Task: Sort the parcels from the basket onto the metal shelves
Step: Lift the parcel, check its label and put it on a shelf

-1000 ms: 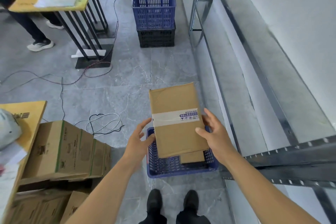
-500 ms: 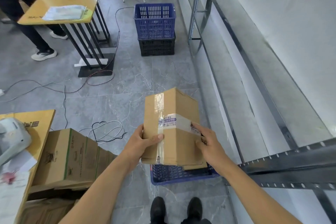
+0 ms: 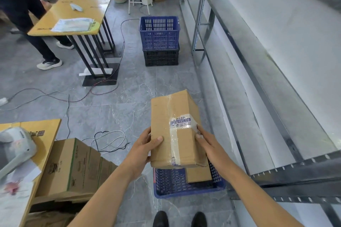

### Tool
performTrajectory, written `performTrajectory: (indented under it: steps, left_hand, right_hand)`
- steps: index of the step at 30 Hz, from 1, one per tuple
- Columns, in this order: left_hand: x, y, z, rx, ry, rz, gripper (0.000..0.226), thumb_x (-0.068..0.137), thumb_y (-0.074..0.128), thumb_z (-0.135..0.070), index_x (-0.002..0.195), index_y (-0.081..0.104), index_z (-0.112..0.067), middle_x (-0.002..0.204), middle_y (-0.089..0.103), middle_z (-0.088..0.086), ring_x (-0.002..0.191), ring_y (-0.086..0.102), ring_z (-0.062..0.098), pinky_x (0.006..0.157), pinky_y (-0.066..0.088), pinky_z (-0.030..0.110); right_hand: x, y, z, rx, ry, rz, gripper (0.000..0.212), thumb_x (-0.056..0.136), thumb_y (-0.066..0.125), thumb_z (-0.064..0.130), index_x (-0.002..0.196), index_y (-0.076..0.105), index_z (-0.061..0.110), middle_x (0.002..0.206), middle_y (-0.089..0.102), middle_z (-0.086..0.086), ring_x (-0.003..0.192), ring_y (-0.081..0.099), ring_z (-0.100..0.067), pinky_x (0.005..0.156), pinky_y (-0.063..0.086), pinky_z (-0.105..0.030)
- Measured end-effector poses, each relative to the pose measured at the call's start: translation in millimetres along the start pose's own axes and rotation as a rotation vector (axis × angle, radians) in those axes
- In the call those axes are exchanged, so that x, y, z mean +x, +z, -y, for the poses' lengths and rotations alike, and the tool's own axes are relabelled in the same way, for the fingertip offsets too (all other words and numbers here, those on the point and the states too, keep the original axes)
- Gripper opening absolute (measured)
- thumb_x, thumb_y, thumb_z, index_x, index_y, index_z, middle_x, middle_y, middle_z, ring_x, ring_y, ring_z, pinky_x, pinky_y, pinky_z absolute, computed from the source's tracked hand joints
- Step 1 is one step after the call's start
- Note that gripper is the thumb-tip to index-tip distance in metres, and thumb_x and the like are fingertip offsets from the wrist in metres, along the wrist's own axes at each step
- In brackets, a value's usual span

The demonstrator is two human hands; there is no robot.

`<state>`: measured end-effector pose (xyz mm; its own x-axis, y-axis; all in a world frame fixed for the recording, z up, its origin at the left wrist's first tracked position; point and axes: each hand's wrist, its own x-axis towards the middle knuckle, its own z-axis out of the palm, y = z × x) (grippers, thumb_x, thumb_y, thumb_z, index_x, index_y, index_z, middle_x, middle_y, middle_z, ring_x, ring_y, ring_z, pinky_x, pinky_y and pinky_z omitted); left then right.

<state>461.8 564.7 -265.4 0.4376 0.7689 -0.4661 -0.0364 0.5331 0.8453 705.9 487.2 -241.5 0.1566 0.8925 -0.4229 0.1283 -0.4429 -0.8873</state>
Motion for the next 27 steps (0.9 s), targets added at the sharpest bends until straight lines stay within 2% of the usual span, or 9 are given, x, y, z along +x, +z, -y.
performTrajectory:
  steps: [3, 7, 10, 15, 19, 20, 22, 24, 27]
  left_hand:
    - [-4, 4, -6, 0.019, 0.021, -0.002, 0.054, 0.081, 0.078, -0.054, 0.132, 0.062, -0.055, 0.135, 0.070, -0.019, 0.122, 0.067, 0.006, 0.088, 0.060, 0.039]
    - [-6, 8, -13, 0.003, 0.028, 0.031, 0.049, 0.092, 0.056, -0.061, 0.140, 0.056, -0.056, 0.141, 0.063, -0.024, 0.130, 0.059, 0.007, 0.097, 0.060, 0.055]
    - [-7, 7, -16, 0.006, 0.025, 0.027, 0.043, 0.098, 0.050, -0.045, 0.139, 0.060, -0.052, 0.142, 0.063, -0.020, 0.131, 0.057, 0.016, 0.099, 0.058, 0.059]
    - [-12, 7, -9, 0.200, 0.137, -0.038, 0.051, 0.097, 0.072, -0.026, 0.136, 0.058, -0.057, 0.137, 0.065, -0.012, 0.127, 0.062, 0.018, 0.099, 0.060, 0.049]
    - [-21, 11, -9, 0.259, 0.171, -0.119, 0.099, 0.067, 0.089, -0.055, 0.145, 0.029, -0.069, 0.137, 0.041, -0.046, 0.124, 0.050, -0.015, 0.090, 0.051, 0.018]
    - [-21, 11, -9, 0.234, 0.138, -0.120, 0.122, 0.054, 0.093, -0.059, 0.151, 0.020, -0.063, 0.135, 0.043, -0.043, 0.121, 0.053, -0.015, 0.092, 0.050, 0.018]
    - [-22, 12, -12, 0.177, 0.027, -0.122, 0.156, 0.033, 0.097, -0.065, 0.162, 0.016, -0.035, 0.141, 0.057, -0.020, 0.123, 0.064, 0.007, 0.104, 0.052, 0.034]
    - [-26, 12, -12, 0.151, -0.044, -0.073, 0.135, 0.031, 0.100, -0.065, 0.145, 0.042, -0.021, 0.122, 0.079, -0.002, 0.107, 0.077, 0.019, 0.087, 0.063, 0.034]
    - [-34, 5, -10, 0.083, -0.144, -0.023, 0.090, 0.059, 0.100, -0.035, 0.131, 0.047, -0.036, 0.110, 0.082, 0.000, 0.096, 0.080, 0.024, 0.060, 0.064, 0.043]
  right_hand:
    - [-1, 2, 0, 0.113, -0.008, 0.063, 0.081, 0.088, 0.046, 0.081, 0.160, 0.032, 0.046, 0.166, 0.039, 0.013, 0.150, 0.036, -0.007, 0.128, 0.026, -0.048]
    - [-4, 3, 0, 0.296, 0.008, 0.157, 0.091, 0.068, 0.060, 0.092, 0.146, 0.053, 0.045, 0.143, 0.067, 0.011, 0.133, 0.061, -0.012, 0.114, 0.047, -0.045]
    - [-3, 3, -2, 0.371, 0.036, 0.164, 0.087, 0.073, 0.073, 0.077, 0.145, 0.056, 0.033, 0.137, 0.072, 0.000, 0.126, 0.069, -0.021, 0.107, 0.055, -0.045]
    - [-4, 3, -8, 0.422, 0.111, 0.115, 0.056, 0.080, 0.075, 0.051, 0.130, 0.068, 0.027, 0.120, 0.079, -0.004, 0.108, 0.076, -0.021, 0.090, 0.061, -0.041]
    - [-2, 2, -15, 0.537, 0.124, 0.124, 0.046, 0.073, 0.079, 0.055, 0.112, 0.082, 0.031, 0.117, 0.081, -0.007, 0.103, 0.078, -0.024, 0.081, 0.064, -0.038]
    - [-2, 2, -18, 0.569, 0.123, 0.138, 0.048, 0.074, 0.080, 0.055, 0.114, 0.082, 0.029, 0.119, 0.080, -0.009, 0.106, 0.078, -0.026, 0.080, 0.064, -0.038]
    - [0, 4, -26, 0.624, 0.129, 0.174, 0.057, 0.075, 0.084, 0.053, 0.121, 0.080, 0.021, 0.122, 0.079, -0.013, 0.108, 0.077, -0.029, 0.079, 0.064, -0.038]
    - [1, 6, -30, 0.646, 0.116, 0.187, 0.065, 0.074, 0.087, 0.052, 0.130, 0.074, 0.020, 0.127, 0.076, -0.015, 0.111, 0.076, -0.031, 0.080, 0.064, -0.041]
    - [3, 3, -34, 0.600, 0.047, 0.099, 0.074, 0.078, 0.087, 0.042, 0.145, 0.056, 0.044, 0.135, 0.073, -0.003, 0.120, 0.071, -0.026, 0.088, 0.061, -0.039]
